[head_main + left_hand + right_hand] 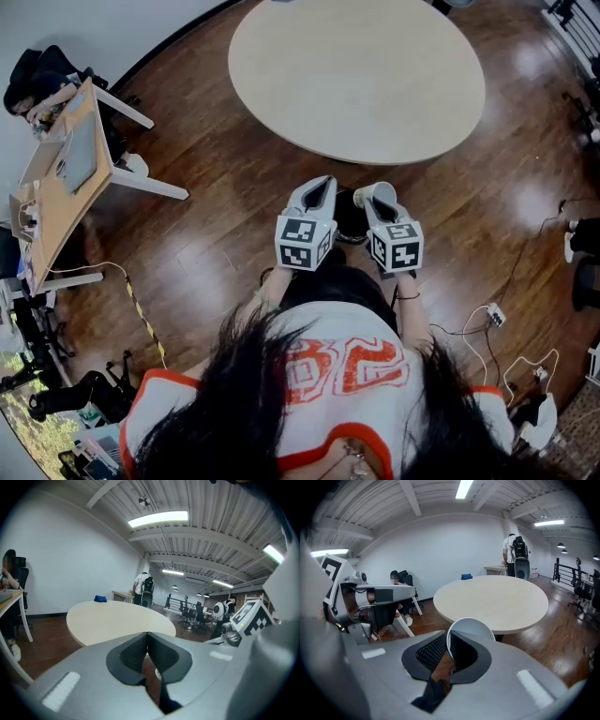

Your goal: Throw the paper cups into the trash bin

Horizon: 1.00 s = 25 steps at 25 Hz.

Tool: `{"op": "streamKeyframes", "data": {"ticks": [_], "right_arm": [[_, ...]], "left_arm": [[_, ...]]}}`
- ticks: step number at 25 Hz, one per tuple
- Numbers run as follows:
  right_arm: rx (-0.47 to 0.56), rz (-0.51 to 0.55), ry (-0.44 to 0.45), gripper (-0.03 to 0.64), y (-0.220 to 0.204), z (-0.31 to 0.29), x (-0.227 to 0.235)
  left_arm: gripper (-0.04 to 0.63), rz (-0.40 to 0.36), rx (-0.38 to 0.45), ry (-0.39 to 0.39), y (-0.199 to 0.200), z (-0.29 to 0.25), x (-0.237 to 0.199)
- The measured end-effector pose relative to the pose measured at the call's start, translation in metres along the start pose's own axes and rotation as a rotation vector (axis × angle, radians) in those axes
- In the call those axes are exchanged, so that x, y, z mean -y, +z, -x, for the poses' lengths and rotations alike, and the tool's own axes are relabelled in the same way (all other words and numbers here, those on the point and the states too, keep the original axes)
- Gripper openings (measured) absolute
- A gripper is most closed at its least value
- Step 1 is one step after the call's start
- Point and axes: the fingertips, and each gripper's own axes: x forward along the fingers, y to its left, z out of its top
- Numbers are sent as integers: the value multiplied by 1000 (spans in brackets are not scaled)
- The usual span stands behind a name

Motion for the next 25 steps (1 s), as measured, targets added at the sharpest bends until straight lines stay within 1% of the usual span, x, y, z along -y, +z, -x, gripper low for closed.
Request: {"op": "streamKeyframes", "data": {"ticks": [5,10,13,17,21,25], "right_arm": [[-19,-21,-38,31,-12,1,-12],[0,-82,-101,31,-18,9,-22],[11,-122,-146,31,-27,11,-29],[12,-147,-202,31,-40,11,-41],[-8,-167,-236,31,-59,10,-41],[-35,-183,-259,31,-77,4,-29]], "left_arm": [[0,4,-12,-30,-3,9,-10],[0,-22,-23,-102,-1,22,-6],[0,-37,-38,-148,-7,33,-5],[0,-55,-57,-194,-17,48,-7],[0,-51,-75,-222,-27,60,-5],[0,-43,-95,-225,-38,68,-5]]}}
